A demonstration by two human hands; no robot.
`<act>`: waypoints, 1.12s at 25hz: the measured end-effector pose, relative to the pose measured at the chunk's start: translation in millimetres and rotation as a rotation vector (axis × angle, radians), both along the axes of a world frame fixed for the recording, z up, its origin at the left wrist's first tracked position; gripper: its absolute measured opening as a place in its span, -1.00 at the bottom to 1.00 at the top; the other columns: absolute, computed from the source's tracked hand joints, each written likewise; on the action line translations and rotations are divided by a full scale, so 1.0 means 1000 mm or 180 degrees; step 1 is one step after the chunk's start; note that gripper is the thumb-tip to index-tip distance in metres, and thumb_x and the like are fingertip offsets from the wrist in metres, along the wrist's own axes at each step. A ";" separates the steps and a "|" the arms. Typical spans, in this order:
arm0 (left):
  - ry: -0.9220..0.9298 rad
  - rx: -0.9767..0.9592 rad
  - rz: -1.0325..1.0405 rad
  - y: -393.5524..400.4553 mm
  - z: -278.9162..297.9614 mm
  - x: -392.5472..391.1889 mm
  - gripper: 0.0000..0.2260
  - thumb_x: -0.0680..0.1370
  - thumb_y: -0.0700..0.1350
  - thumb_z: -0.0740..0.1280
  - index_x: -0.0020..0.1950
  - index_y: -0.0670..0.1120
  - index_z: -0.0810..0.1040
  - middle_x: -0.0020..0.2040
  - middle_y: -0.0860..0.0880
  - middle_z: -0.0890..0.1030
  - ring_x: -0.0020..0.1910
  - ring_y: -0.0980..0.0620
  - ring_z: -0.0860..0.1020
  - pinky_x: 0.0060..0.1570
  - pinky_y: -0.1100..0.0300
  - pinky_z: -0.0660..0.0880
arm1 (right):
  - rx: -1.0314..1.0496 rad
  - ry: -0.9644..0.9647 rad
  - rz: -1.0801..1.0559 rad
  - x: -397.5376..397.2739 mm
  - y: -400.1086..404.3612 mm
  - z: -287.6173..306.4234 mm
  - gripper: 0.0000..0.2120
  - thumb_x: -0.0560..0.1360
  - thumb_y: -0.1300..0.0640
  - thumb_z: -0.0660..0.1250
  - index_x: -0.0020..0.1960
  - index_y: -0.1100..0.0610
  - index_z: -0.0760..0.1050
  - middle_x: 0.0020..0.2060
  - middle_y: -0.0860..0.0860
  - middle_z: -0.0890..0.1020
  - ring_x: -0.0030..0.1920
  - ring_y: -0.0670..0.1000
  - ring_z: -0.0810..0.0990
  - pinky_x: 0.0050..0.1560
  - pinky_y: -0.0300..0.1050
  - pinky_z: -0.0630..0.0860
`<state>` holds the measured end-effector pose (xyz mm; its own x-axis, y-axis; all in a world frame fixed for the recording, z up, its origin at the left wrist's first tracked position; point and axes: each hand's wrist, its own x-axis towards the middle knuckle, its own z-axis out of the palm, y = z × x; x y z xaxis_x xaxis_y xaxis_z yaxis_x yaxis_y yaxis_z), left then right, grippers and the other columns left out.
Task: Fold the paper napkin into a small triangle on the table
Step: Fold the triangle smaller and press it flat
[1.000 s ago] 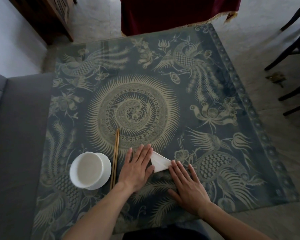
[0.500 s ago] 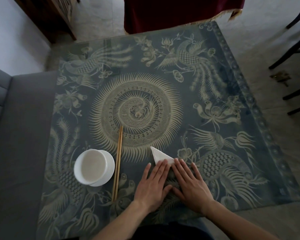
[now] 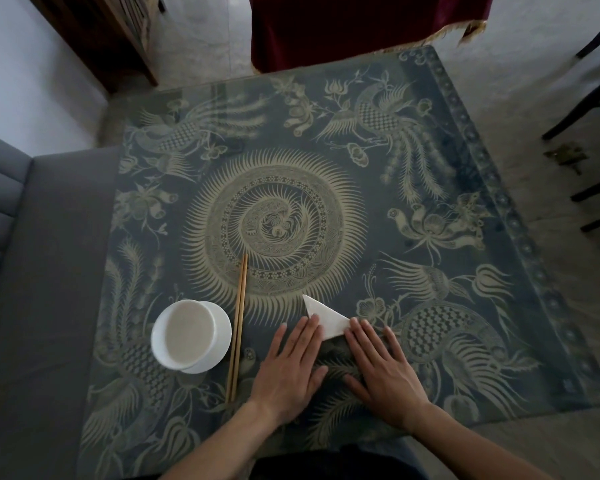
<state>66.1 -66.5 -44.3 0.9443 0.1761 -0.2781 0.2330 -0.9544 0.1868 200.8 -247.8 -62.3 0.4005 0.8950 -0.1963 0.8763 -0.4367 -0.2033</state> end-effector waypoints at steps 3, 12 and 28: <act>0.0038 -0.0006 -0.0254 -0.006 0.000 0.029 -0.41 0.68 0.17 -0.06 0.60 -0.14 -0.04 0.62 -0.08 -0.10 0.58 0.00 -0.18 0.51 -0.09 -0.13 | 0.0052 0.0028 -0.0027 0.000 0.001 0.002 -0.29 0.59 -0.24 0.11 0.56 0.19 0.12 0.56 0.10 0.13 0.56 0.07 0.04 0.45 0.21 0.06; 0.0205 0.0021 -0.0111 0.010 -0.016 0.037 -0.41 0.66 0.22 -0.21 0.59 -0.06 -0.22 0.59 0.02 -0.27 0.54 0.08 -0.32 0.50 -0.07 -0.25 | -0.0040 0.0037 0.0019 0.002 0.000 0.003 -0.28 0.58 -0.26 0.10 0.56 0.19 0.14 0.56 0.11 0.13 0.56 0.08 0.04 0.44 0.20 0.06; 0.0163 0.0147 -0.0346 0.013 -0.018 0.014 -0.41 0.67 0.19 -0.09 0.60 -0.10 -0.10 0.61 -0.04 -0.15 0.57 0.02 -0.20 0.47 -0.18 -0.09 | -0.0074 0.0082 0.0000 0.002 0.000 0.000 -0.27 0.59 -0.27 0.10 0.57 0.17 0.08 0.58 0.10 0.07 0.57 0.06 -0.02 0.46 0.21 0.03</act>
